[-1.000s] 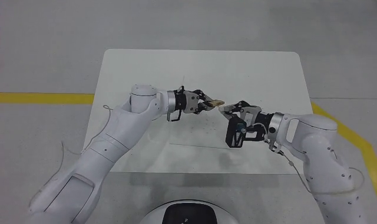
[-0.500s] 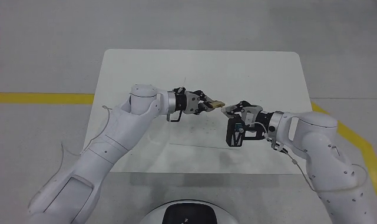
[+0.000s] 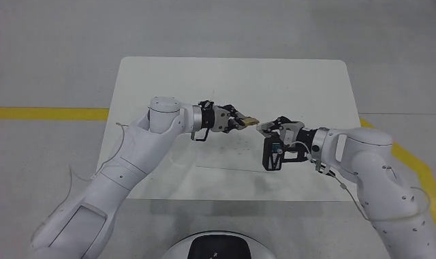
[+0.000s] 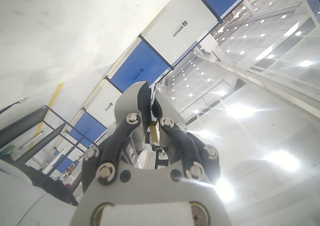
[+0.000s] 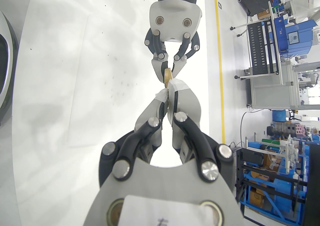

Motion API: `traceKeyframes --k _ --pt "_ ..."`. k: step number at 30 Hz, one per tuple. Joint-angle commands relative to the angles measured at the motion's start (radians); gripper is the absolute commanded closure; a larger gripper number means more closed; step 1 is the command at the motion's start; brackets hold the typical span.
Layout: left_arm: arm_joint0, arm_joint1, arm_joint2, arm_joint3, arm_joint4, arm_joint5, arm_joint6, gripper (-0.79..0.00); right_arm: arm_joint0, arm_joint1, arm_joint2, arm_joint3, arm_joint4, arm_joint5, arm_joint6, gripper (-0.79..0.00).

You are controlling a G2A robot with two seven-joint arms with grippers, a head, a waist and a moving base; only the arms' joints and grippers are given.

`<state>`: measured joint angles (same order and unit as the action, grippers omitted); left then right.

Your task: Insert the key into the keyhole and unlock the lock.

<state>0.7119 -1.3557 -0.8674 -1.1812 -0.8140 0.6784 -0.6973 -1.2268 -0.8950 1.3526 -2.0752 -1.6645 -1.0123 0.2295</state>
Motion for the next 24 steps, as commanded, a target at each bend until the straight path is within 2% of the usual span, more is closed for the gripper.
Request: traceKeyframes --k 1,24 --pt "0.000 0.000 0.000 -0.001 0.003 0.001 -0.004 0.000 0.004 0.002 -0.004 0.002 0.003 0.000 0.001 0.000" --pt "0.006 -0.004 -0.002 -0.012 -0.002 0.005 -0.005 0.000 0.022 0.021 -0.034 0.002 0.026 0.000 0.034 0.000"
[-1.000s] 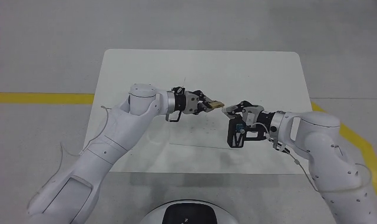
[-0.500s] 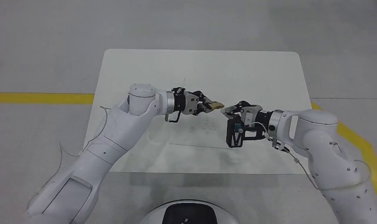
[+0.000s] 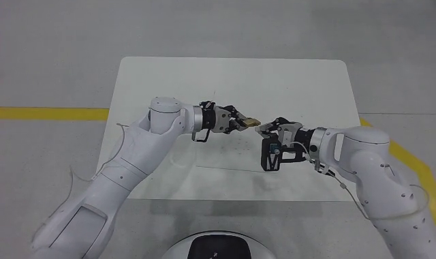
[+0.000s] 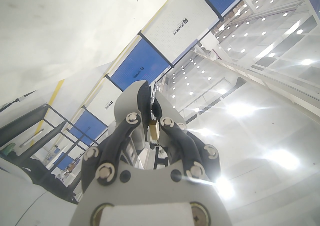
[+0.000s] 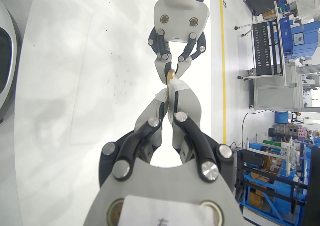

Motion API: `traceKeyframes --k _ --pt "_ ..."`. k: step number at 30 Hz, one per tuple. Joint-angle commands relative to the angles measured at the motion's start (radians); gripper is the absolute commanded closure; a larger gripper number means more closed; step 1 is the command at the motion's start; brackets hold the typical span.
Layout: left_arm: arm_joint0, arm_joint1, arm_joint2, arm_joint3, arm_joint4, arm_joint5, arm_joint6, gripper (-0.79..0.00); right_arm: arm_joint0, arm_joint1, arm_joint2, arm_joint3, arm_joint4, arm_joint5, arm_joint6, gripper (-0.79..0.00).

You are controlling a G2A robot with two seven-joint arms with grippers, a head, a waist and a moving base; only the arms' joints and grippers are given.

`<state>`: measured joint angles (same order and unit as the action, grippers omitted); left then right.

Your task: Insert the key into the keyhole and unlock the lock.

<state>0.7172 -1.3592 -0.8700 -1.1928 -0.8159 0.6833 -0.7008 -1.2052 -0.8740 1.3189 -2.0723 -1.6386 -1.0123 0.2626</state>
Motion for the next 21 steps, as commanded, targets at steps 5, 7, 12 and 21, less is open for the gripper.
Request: traceKeyframes --k 5,7,12,21 --pt "0.001 0.001 -0.005 0.001 0.001 -0.004 -0.001 0.000 0.000 0.004 -0.001 -0.007 0.004 0.000 0.005 0.000" --pt "0.002 0.001 -0.007 -0.001 0.004 -0.006 -0.004 0.000 -0.001 0.005 0.001 -0.009 0.007 0.000 0.002 0.000" --pt "0.006 0.004 -0.011 -0.002 0.015 -0.014 -0.010 0.000 -0.006 0.008 0.009 -0.014 0.012 0.001 -0.013 0.000" --pt "0.013 0.006 -0.009 -0.009 0.030 -0.013 -0.024 0.000 -0.007 0.011 0.006 -0.013 0.001 0.000 -0.023 0.000"
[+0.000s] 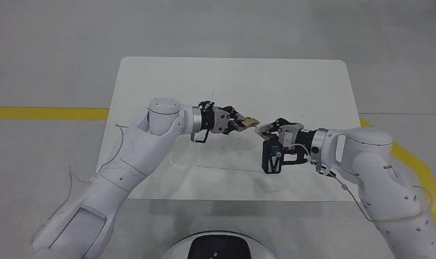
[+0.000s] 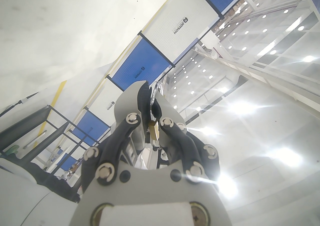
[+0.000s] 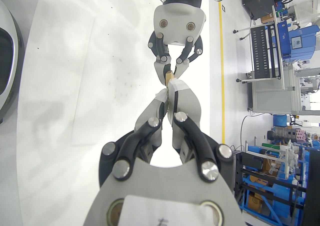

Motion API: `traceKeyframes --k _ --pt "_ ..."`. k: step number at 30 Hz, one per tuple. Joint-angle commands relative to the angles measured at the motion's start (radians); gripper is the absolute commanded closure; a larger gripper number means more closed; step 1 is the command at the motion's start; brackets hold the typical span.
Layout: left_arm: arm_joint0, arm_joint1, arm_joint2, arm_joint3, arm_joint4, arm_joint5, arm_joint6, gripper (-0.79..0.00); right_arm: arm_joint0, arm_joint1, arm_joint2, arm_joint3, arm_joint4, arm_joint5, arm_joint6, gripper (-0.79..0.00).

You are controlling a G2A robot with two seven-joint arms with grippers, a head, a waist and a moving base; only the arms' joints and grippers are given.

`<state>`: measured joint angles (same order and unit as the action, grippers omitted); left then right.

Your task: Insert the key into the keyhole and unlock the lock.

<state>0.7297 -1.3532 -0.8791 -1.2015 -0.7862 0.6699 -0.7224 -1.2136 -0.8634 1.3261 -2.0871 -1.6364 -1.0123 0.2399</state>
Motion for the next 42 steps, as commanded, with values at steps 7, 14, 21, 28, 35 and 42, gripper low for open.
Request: traceKeyframes --k 7,14,21,28,35,42 --pt "0.001 0.003 0.004 -0.006 0.018 0.002 -0.026 0.000 0.014 0.001 -0.016 0.011 -0.005 0.000 -0.006 0.000" --pt "0.000 0.004 0.002 -0.005 0.017 -0.002 -0.043 0.000 0.021 0.007 -0.029 0.012 -0.015 0.000 -0.013 0.000" --pt "0.000 0.008 0.004 0.002 0.034 -0.005 -0.069 0.000 0.025 0.018 -0.043 0.006 -0.030 0.000 -0.022 0.000" --pt "0.001 0.015 0.003 0.003 0.057 -0.003 -0.098 0.000 0.032 0.031 -0.062 0.006 -0.045 0.000 -0.034 0.000" --pt "0.003 0.021 0.006 -0.007 0.081 0.005 -0.125 0.000 0.037 0.047 -0.082 0.003 -0.064 0.000 -0.054 0.000" --pt "0.004 0.024 0.012 -0.011 0.093 0.002 -0.134 0.000 0.042 0.063 -0.098 0.000 -0.085 0.000 -0.081 0.000"
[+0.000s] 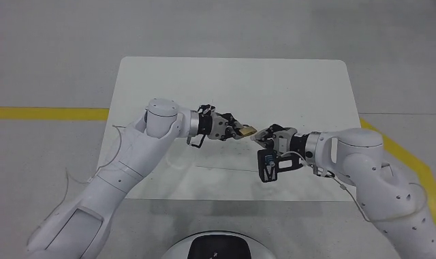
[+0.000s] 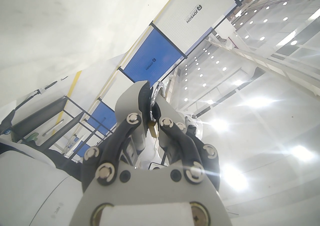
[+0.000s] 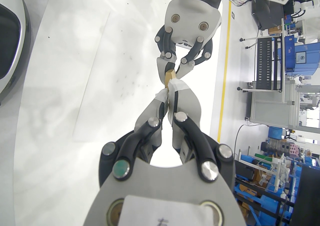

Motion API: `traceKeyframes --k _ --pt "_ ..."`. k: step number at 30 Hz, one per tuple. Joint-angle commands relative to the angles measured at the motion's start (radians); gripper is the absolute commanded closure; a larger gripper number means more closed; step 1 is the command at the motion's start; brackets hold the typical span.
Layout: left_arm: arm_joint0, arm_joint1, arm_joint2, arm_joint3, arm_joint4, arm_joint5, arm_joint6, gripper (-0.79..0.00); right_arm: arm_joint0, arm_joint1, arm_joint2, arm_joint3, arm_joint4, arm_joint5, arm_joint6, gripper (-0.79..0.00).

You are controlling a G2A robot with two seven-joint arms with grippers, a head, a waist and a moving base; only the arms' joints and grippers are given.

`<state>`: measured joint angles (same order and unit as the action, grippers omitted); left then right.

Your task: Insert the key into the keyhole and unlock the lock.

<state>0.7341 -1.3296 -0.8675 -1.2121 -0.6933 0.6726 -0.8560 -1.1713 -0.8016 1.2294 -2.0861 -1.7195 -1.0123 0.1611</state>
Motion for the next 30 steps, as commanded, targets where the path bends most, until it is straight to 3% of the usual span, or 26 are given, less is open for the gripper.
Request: traceKeyframes --k 1,30 --pt "0.000 0.000 0.002 -0.001 0.001 -0.001 -0.001 0.000 0.000 0.004 -0.002 0.000 -0.005 0.000 -0.004 0.000" --pt "0.040 0.011 -0.028 -0.055 -0.036 0.006 0.036 0.000 0.027 0.009 -0.029 -0.017 0.004 0.000 0.080 0.000"
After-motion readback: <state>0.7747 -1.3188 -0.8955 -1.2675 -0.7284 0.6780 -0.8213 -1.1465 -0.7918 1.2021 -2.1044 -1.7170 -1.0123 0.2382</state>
